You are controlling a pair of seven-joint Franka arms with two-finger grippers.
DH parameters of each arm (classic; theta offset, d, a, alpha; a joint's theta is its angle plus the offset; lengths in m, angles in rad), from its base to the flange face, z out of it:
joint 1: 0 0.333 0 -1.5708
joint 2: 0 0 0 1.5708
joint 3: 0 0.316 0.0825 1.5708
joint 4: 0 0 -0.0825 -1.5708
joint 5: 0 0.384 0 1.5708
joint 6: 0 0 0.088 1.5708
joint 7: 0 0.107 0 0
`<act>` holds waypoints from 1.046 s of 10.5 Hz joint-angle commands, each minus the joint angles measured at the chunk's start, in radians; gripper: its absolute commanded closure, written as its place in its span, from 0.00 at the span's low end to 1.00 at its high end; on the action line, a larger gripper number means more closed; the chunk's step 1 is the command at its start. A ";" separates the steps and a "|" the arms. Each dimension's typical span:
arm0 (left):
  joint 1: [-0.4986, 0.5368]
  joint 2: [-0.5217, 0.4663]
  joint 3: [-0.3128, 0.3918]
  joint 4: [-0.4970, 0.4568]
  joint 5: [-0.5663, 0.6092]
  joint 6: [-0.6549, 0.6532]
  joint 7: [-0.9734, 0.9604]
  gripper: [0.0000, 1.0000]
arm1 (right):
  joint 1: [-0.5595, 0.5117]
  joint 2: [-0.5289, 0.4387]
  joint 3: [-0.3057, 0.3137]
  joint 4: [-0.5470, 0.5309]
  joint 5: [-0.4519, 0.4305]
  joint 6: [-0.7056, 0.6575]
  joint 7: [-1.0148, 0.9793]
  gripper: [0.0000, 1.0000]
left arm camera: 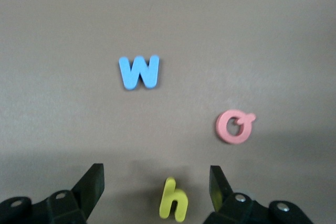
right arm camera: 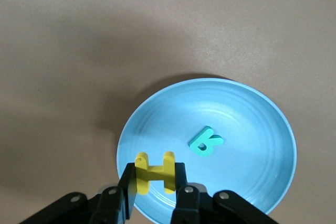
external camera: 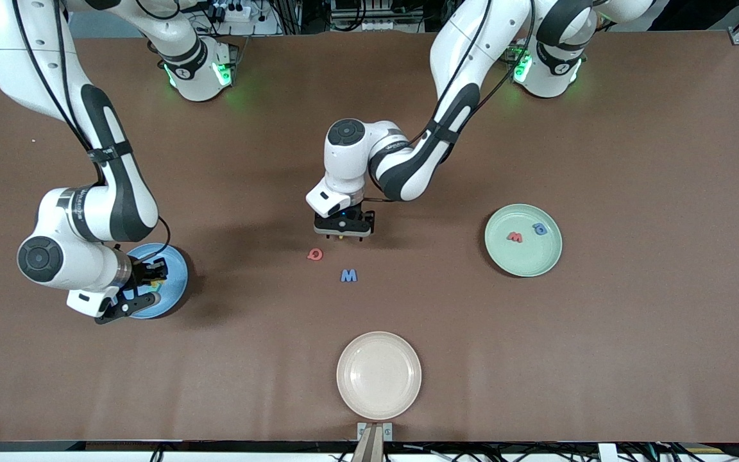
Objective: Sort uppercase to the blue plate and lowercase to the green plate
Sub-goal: 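Carry the yellow H to the blue plate with the right gripper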
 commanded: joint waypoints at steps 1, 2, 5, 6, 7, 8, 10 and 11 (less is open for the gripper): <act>-0.025 0.040 0.026 0.050 0.029 0.021 -0.038 0.14 | -0.034 -0.032 0.016 -0.035 -0.013 -0.009 -0.068 1.00; -0.047 0.063 0.057 0.071 0.027 0.027 -0.038 0.15 | -0.036 -0.032 0.016 -0.035 -0.013 -0.016 -0.074 1.00; -0.081 0.092 0.092 0.100 0.026 0.032 -0.058 0.17 | -0.036 -0.030 0.018 -0.035 -0.010 -0.035 -0.064 0.00; -0.081 0.094 0.092 0.102 0.026 0.032 -0.061 0.18 | -0.036 -0.030 0.018 -0.035 -0.007 -0.036 -0.061 0.00; -0.081 0.094 0.086 0.101 0.024 0.032 -0.064 0.28 | -0.036 -0.029 0.018 -0.035 -0.004 -0.036 -0.061 0.00; -0.081 0.094 0.083 0.096 0.021 0.030 -0.055 0.32 | -0.036 -0.029 0.018 -0.035 -0.004 -0.036 -0.061 0.00; -0.078 0.095 0.083 0.091 0.018 0.029 -0.052 0.32 | -0.036 -0.029 0.018 -0.035 -0.002 -0.036 -0.045 0.00; -0.077 0.094 0.082 0.091 0.018 0.026 -0.047 0.35 | -0.034 -0.029 0.018 -0.035 -0.001 -0.036 -0.038 0.00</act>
